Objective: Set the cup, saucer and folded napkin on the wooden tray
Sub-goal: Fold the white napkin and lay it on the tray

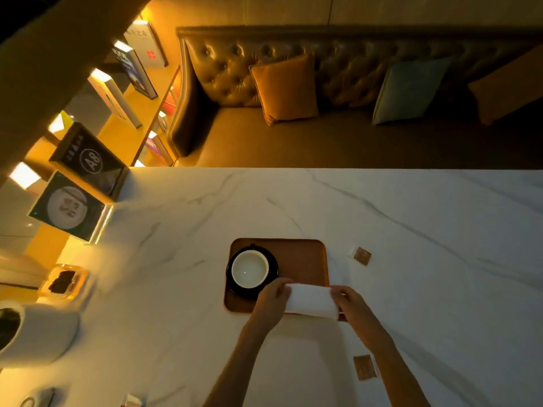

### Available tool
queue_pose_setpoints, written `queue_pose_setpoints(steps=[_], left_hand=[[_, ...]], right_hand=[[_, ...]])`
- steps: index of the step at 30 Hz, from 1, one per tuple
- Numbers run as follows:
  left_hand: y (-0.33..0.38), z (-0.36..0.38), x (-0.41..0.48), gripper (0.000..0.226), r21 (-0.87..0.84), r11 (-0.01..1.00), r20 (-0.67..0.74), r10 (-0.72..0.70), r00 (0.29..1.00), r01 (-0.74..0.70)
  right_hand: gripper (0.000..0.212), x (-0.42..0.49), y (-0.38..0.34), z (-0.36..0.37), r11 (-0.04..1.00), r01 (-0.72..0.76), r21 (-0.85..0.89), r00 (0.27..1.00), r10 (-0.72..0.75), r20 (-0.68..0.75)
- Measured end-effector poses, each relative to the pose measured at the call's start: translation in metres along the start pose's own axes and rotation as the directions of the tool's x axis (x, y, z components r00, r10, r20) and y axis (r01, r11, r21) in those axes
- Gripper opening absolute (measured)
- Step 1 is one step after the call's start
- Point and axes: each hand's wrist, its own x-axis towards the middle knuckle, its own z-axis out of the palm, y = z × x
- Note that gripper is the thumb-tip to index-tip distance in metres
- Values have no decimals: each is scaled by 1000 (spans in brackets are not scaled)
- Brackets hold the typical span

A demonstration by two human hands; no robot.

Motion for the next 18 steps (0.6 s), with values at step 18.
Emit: queue_pose_setpoints(steps=[18], left_hand=[[-60, 54, 64, 29, 282, 920, -332, -172, 927, 272]], right_hand=[[32, 74, 50, 59, 882, 86, -464, 919, -250, -306]])
